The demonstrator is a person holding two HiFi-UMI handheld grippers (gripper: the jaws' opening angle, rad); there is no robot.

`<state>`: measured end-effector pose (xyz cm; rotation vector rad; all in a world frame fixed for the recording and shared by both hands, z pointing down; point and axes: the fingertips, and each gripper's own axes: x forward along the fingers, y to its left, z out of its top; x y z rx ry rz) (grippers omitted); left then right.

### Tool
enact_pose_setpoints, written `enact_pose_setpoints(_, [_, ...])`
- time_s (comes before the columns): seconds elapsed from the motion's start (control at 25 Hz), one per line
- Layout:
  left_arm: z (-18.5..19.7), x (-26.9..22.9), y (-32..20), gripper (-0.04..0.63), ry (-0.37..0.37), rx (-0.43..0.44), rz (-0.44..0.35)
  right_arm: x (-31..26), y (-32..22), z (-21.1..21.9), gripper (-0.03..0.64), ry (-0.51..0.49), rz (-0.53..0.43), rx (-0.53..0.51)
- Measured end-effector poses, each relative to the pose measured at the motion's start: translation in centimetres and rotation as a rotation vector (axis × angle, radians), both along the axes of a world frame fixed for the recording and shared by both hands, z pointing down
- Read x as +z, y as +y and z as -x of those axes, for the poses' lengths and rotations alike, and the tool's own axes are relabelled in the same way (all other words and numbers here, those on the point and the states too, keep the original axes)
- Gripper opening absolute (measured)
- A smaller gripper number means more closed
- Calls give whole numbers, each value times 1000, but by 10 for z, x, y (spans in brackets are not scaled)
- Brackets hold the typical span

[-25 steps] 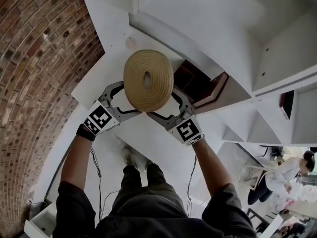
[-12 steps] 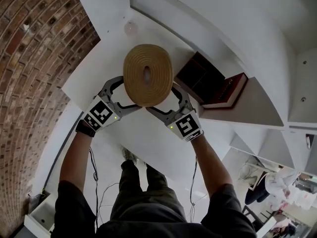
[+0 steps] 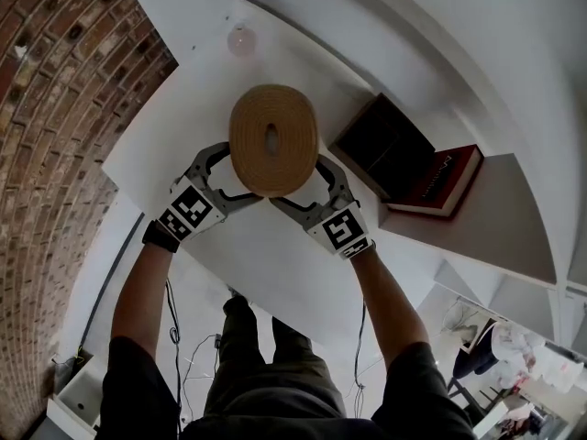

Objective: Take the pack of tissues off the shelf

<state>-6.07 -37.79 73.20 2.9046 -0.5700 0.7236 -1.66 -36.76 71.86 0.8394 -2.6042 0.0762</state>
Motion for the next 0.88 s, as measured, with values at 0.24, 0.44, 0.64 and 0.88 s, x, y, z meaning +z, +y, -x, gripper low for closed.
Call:
enact_pose_setpoints(0.24, [-1, 28, -7, 437, -30, -2, 15, 29, -7, -2, 436, 13, 45, 14])
enact_pose_setpoints(0.44, [-3, 44, -13, 437, -59, -1, 15, 47, -13, -5, 436, 19, 71, 27])
enact_pose_setpoints(0.64, [-3, 61, -13, 437, -85, -1, 18, 65, -13, -5, 436, 34, 95, 26])
enact_pose_setpoints(0.88, [-4, 68, -11, 437, -89, -3, 4, 75, -11, -5, 436, 43, 99, 26])
